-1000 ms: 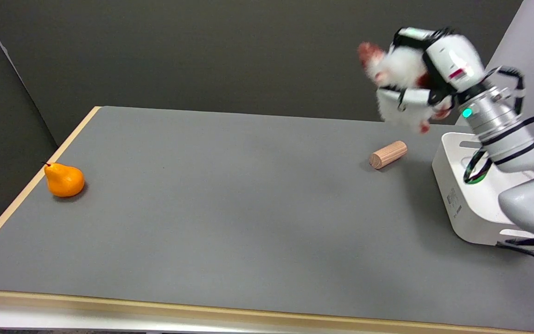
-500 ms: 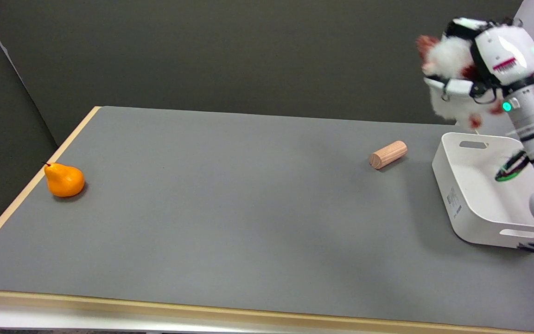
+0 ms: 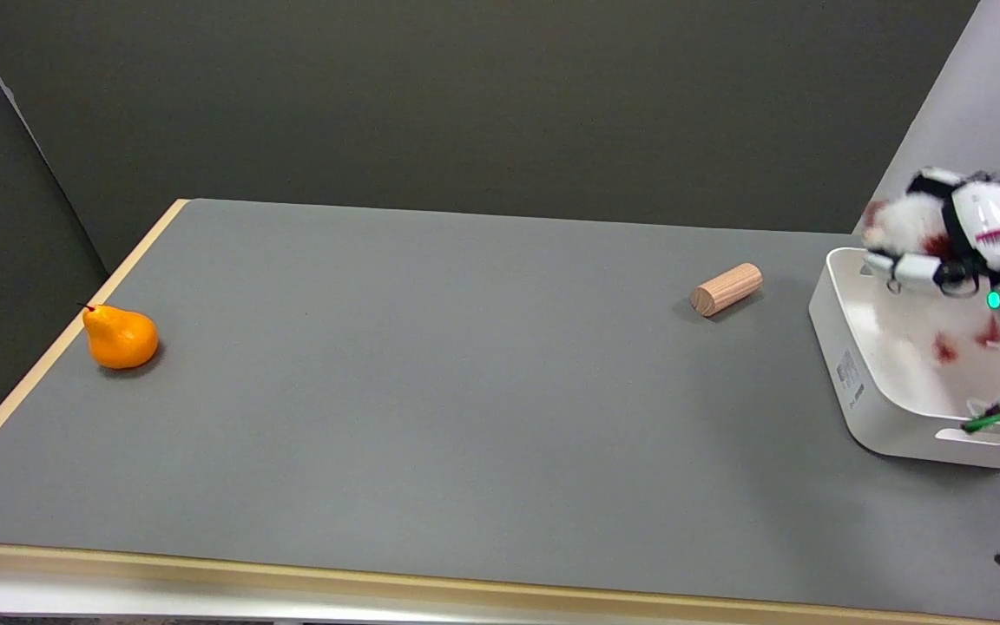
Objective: Place the plush toy into the white container.
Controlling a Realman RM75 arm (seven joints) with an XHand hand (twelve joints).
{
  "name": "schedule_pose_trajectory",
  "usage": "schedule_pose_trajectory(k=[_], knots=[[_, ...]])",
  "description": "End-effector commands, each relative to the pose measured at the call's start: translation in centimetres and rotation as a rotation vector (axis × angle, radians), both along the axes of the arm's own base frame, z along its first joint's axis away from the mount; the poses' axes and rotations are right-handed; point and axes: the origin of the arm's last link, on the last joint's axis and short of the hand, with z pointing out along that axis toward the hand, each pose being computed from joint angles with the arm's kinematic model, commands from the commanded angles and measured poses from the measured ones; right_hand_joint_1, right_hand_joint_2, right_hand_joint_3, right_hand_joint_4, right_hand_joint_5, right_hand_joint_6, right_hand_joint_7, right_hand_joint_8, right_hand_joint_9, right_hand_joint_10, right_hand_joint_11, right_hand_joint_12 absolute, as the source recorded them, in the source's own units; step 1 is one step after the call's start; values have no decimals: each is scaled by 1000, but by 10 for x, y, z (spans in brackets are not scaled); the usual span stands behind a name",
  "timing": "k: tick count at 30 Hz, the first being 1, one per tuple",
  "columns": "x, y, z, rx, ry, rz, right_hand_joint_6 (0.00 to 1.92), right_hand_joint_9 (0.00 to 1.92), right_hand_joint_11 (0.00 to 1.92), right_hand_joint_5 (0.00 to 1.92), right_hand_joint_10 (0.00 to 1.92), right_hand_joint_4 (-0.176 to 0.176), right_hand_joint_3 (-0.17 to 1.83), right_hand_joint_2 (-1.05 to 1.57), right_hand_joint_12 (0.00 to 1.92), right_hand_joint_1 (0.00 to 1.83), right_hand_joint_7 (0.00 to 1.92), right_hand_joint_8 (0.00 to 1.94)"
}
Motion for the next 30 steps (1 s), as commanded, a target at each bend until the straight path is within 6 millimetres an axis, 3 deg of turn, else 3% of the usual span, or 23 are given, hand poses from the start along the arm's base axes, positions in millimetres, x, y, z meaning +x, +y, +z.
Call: schedule_pose_trajectory(k=[1,2,4,6,8,15,21,23,25,30], knots=[[-64,45,9,-92,-171,40,1607,763,809,597,1429,-114,200,1148,1751,1325,769,1345],[-60,41,4,-65,-168,68,1591,758,787,593,1398,-104,160,1169,1739,1304,782,1337],[-54,34,-3,-10,-181,107,1527,729,715,577,1213,-16,230,1154,1765,1122,786,1259],[-45,26,-13,61,-205,169,1088,605,589,472,1188,74,934,754,1702,975,664,838],[-33,18,-23,138,-223,255,837,478,487,405,1062,59,956,700,1652,902,525,587],[11,-2,-67,362,-216,456,525,300,301,288,886,32,931,661,1512,700,348,408],[39,-8,-107,514,-212,588,368,26,-1,168,623,26,846,639,1198,441,66,248],[44,-12,-122,569,-222,646,413,10,-1,122,578,23,939,584,1092,383,77,142],[47,-16,-140,626,-246,680,394,1,-1,84,448,24,920,565,1002,362,33,120],[50,-23,-185,770,-315,675,377,-1,-1,73,408,19,922,574,870,338,19,135]])
